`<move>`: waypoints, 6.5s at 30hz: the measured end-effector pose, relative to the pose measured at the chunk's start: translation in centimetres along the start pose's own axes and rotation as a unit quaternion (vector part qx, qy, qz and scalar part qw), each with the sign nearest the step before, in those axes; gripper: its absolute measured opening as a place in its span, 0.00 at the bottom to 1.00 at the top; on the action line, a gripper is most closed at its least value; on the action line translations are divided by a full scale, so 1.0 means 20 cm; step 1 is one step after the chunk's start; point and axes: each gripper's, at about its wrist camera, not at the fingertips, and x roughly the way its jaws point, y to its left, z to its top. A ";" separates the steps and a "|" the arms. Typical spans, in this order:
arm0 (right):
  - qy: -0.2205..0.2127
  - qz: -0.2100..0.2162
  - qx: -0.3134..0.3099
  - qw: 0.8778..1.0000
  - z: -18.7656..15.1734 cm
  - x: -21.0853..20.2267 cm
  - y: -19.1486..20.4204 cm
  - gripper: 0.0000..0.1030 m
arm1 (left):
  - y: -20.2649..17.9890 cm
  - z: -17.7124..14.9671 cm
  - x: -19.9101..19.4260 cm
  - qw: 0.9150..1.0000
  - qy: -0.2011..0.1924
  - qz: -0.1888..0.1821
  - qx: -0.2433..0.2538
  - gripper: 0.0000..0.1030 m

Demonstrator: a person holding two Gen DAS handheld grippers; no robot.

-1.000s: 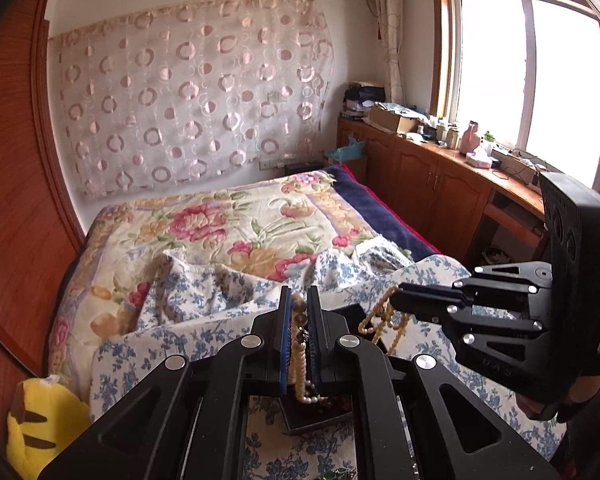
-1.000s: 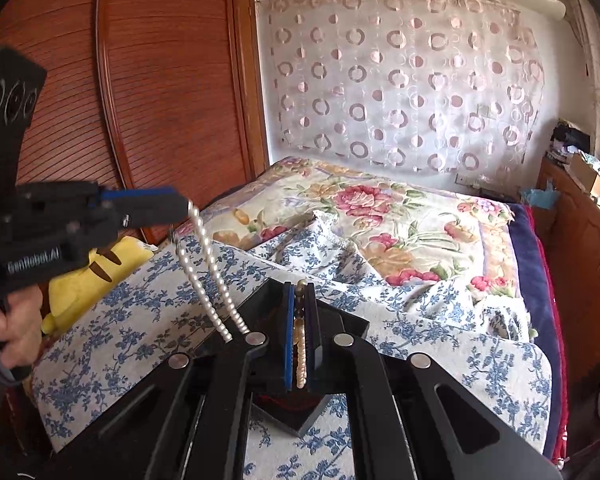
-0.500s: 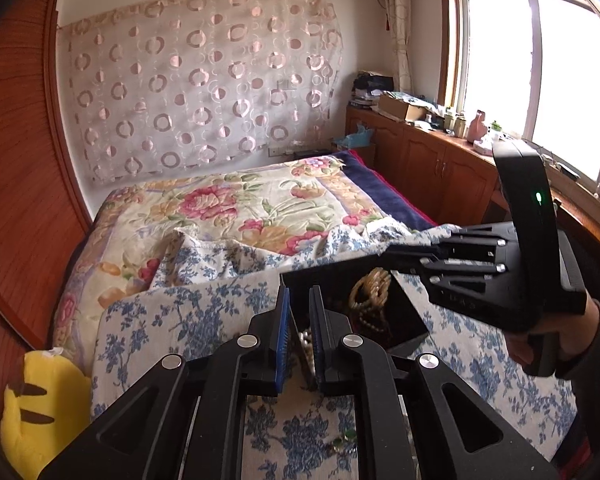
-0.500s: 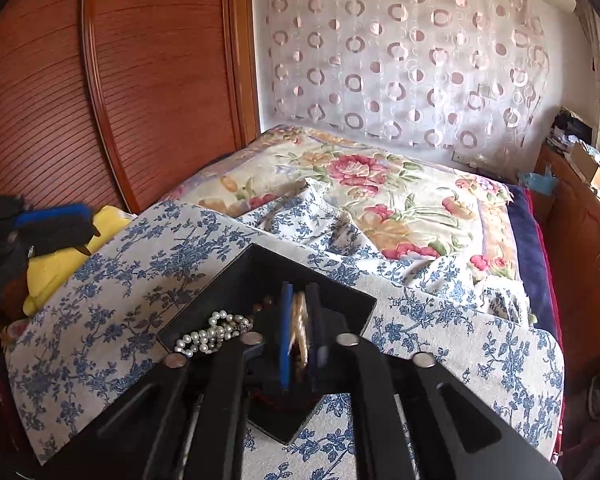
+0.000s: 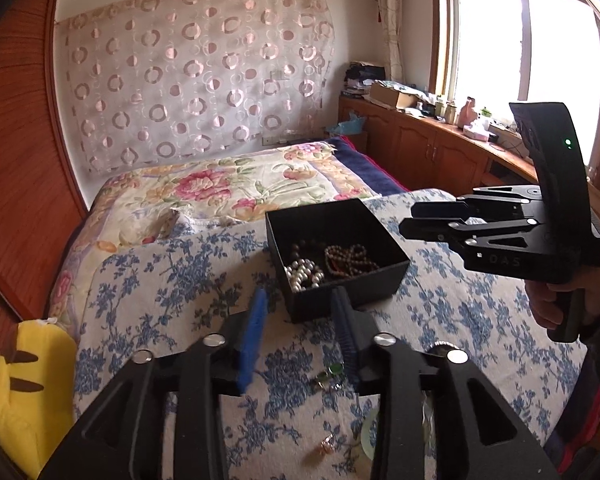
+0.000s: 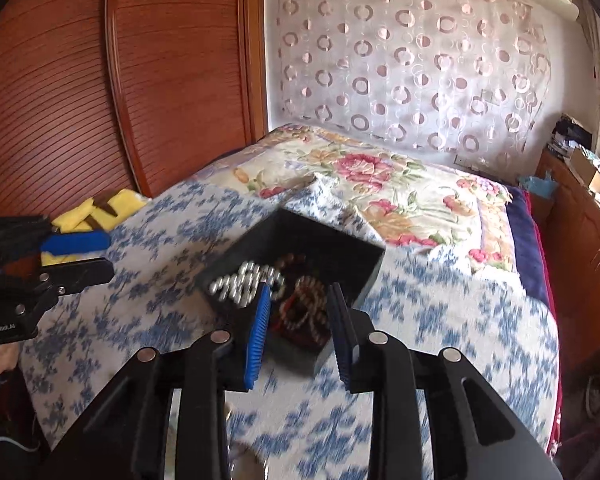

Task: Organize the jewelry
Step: 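Move both tools back over the remaining jewelry pile, then grasp the silver hair pins with the left tool while the right tool grasps the silver bangle, then carry hair pins and silver bangle into the black box and open both tools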

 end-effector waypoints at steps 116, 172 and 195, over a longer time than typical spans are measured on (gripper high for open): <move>0.096 -0.011 0.020 0.995 -0.56 -0.02 0.01 0.05 | -0.27 -0.15 0.15 0.995 0.048 -0.082 0.024 0.51; -0.039 -0.018 0.055 0.998 0.05 0.16 -0.38 0.11 | -0.11 0.33 0.73 0.998 0.053 -0.028 0.015 0.52; -0.028 -0.046 0.029 0.998 0.08 0.11 -0.30 0.11 | -0.05 0.22 0.53 0.999 0.042 -0.024 -0.002 0.65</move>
